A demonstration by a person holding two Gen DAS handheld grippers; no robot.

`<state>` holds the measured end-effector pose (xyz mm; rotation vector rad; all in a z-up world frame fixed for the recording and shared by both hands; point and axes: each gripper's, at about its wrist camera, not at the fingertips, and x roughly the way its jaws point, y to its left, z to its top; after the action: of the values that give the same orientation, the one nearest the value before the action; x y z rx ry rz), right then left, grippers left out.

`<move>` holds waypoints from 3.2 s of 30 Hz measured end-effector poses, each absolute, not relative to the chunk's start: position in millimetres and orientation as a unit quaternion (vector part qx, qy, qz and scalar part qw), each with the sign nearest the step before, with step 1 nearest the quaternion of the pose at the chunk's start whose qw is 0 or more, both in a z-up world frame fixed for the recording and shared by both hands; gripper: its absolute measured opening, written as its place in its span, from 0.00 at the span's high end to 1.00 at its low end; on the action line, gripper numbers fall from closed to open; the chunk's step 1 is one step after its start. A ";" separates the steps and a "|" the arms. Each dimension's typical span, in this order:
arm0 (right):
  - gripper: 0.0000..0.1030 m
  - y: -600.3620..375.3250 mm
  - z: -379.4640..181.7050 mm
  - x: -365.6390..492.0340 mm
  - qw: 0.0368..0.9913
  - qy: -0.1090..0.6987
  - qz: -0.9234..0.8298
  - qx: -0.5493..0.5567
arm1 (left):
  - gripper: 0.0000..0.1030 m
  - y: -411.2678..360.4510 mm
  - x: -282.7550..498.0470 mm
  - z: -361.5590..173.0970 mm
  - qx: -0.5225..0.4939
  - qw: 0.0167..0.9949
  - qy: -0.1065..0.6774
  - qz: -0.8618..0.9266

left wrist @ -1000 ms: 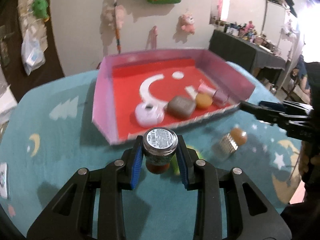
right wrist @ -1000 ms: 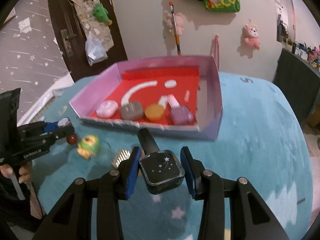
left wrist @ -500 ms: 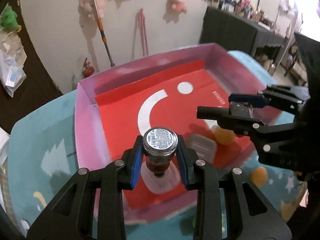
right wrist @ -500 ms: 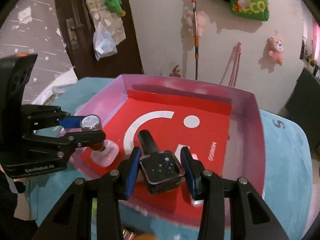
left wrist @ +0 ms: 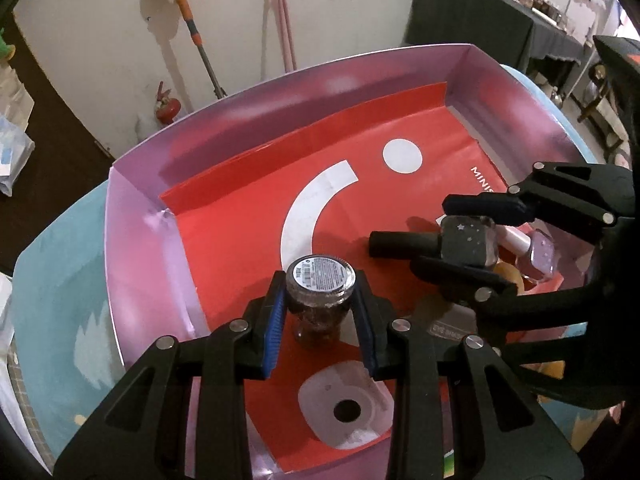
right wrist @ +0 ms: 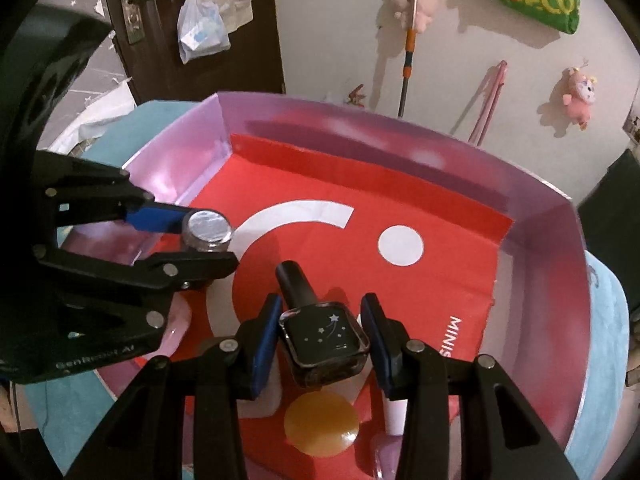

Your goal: Organize rigid objects

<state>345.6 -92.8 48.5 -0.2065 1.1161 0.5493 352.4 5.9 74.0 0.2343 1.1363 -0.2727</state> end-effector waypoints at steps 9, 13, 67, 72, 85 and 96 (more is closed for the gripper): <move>0.58 -85.2 34.9 348.2 0.795 0.535 0.256 -0.126 | 0.71 10.1 365.5 52.9 0.102 0.809 0.563 -0.130; 0.58 -83.0 30.8 349.0 0.792 0.537 0.256 -0.134 | 0.71 11.9 366.0 53.5 0.097 0.809 0.564 -0.134; 0.18 -162.8 161.8 281.2 0.862 0.436 0.256 -0.040 | 0.26 23.0 254.8 160.5 0.013 0.915 0.381 -0.133; 0.05 -173.1 192.0 244.3 0.883 0.398 0.247 -0.032 | 0.23 26.2 212.7 176.4 -0.013 0.930 0.342 -0.133; 0.00 -180.3 221.1 151.8 0.915 0.335 0.222 -0.033 | 0.10 25.3 106.8 192.2 -0.026 0.957 0.267 -0.114; 0.00 -188.5 188.0 86.0 0.933 0.317 0.165 -0.039 | 0.10 19.1 56.2 148.6 -0.029 0.962 0.256 -0.091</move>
<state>86.0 -188.5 188.0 -0.0805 0.6489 0.3377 56.2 19.1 148.6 -0.0583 0.5185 -0.1849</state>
